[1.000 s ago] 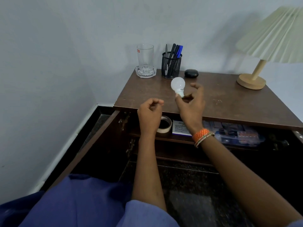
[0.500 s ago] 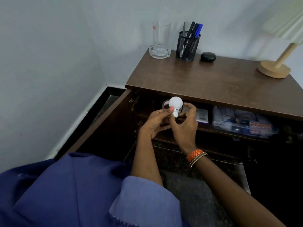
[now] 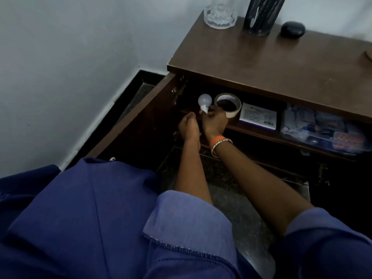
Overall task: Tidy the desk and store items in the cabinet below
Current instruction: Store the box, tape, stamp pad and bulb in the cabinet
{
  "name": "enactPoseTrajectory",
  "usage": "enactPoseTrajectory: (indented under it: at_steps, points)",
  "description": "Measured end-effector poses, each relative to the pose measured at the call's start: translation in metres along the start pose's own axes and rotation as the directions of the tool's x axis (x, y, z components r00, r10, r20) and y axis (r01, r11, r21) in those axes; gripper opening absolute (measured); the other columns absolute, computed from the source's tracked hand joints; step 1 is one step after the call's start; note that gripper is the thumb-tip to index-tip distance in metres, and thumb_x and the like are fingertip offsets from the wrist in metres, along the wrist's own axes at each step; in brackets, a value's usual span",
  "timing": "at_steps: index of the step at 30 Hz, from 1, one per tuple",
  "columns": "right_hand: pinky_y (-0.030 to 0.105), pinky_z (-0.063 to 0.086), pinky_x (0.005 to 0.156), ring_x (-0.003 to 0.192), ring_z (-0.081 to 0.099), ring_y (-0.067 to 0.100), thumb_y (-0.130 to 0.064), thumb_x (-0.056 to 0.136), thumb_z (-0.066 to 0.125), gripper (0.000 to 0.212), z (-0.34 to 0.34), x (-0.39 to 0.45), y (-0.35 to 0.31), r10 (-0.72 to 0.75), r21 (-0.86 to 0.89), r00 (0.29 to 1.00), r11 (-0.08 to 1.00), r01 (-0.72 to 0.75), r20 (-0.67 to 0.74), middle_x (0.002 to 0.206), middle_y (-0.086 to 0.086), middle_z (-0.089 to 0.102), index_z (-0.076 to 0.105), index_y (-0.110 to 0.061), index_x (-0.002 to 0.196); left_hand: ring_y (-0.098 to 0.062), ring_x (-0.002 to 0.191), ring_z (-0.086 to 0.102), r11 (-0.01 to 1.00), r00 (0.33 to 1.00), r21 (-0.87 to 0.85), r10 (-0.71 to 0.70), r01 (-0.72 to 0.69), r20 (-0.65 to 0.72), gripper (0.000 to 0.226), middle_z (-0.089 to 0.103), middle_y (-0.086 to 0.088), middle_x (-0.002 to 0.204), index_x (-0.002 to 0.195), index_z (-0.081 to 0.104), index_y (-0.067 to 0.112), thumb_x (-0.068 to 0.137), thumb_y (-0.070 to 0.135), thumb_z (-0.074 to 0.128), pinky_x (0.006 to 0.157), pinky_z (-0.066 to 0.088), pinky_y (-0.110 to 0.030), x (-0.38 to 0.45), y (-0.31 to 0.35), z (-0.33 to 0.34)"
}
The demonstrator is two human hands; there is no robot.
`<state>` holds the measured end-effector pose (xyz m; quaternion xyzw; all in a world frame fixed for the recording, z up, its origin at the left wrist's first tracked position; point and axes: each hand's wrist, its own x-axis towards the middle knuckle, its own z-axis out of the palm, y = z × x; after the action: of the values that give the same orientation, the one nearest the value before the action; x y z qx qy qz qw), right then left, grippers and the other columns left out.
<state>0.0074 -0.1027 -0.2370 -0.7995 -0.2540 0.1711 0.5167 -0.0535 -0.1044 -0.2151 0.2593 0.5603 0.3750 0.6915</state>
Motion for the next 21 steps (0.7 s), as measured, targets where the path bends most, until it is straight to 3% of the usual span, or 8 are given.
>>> enactPoseTrajectory:
  at_steps: [3,7,13,21]
  points:
    - [0.021,0.037,0.065,0.089,0.068,0.026,-0.026,0.083,0.068,0.025,0.021,0.012,-0.008,-0.030,-0.058,0.999,0.998,0.029,-0.024,0.093,0.013,0.074,0.074,-0.006,0.096,-0.024,0.106,0.062,1.000,0.999,-0.019,-0.005,0.004,-0.039,0.033,0.066,-0.008,0.115,0.112,0.066,0.009,0.090,0.029,0.051,0.099,0.048,-0.046,0.007,-0.001,-0.007]
    - [0.031,0.047,0.072,0.092,0.068,0.031,-0.028,0.085,0.064,0.029,0.034,0.028,-0.020,-0.077,-0.165,0.996,0.984,0.068,-0.048,0.096,0.018,0.073,0.074,-0.002,0.096,-0.021,0.119,0.053,1.000,0.999,-0.001,-0.008,0.008,-0.052,0.044,0.061,-0.006,0.127,0.122,0.059,0.013,0.099,0.038,0.032,0.105,0.039,-0.045,0.012,0.000,-0.019]
    - [0.033,0.049,0.081,0.109,0.060,0.035,-0.027,0.086,0.062,0.037,0.043,0.043,-0.024,-0.022,-0.280,1.000,0.960,0.021,0.000,0.115,0.019,0.066,0.064,-0.001,0.113,-0.024,0.130,0.044,0.998,0.998,-0.006,-0.056,0.056,0.009,0.051,0.054,-0.006,0.136,0.132,0.051,0.015,0.101,0.042,0.022,0.105,0.033,-0.048,0.020,0.003,-0.034]
    - [0.037,0.048,0.086,0.114,0.057,0.038,-0.024,0.087,0.063,0.050,0.046,0.041,-0.023,-0.067,-0.297,0.998,0.953,0.068,0.013,0.122,0.023,0.061,0.048,0.004,0.126,-0.027,0.129,0.044,0.996,0.996,0.017,-0.083,0.083,0.033,0.050,0.053,-0.009,0.136,0.131,0.052,0.013,0.101,0.040,0.023,0.104,0.034,-0.047,0.020,0.000,-0.038]
